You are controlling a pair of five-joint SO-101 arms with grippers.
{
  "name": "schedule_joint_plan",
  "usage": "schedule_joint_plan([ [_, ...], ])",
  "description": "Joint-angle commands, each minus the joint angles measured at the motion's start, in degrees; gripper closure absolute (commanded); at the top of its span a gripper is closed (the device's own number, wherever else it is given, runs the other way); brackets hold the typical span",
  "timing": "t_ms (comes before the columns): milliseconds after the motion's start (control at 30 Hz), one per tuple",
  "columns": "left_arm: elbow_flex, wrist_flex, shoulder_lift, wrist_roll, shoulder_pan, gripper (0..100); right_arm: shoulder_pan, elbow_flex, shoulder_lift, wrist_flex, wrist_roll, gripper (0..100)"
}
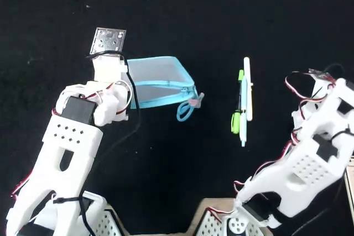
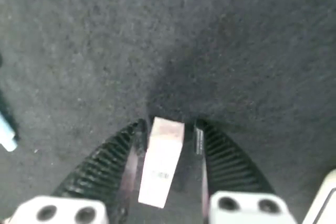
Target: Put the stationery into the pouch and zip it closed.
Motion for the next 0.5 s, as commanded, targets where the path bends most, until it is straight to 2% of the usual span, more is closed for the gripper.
schedule_joint_plan([
  [0, 1.63, -0.26, 0.44, 0.53, 0.92, 97, 0.79, -6.55, -0.75, 3.60, 0.44, 98.6],
  [200, 1.63, -0.26, 0.44, 0.53, 0.92, 97, 0.44, -7.52, -5.05, 8.26, 0.44, 98.8],
  [467, 1.63, -0.26, 0.44, 0.53, 0.92, 97, 0.44, -7.25, -5.41, 8.18, 0.18, 98.5],
])
